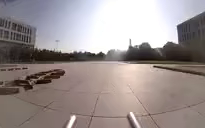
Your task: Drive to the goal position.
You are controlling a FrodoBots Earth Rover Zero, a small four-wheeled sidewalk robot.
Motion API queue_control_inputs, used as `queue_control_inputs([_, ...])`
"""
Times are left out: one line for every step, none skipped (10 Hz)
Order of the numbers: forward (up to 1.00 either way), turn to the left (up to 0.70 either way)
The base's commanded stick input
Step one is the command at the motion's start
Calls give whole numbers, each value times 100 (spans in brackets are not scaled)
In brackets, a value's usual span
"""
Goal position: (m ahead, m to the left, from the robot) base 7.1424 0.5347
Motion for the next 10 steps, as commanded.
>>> queue_control_inputs([70, 0])
queue_control_inputs([70, 0])
queue_control_inputs([70, 0])
queue_control_inputs([70, 0])
queue_control_inputs([70, 0])
queue_control_inputs([70, 0])
queue_control_inputs([70, 0])
queue_control_inputs([70, 0])
queue_control_inputs([70, 0])
queue_control_inputs([70, 0])
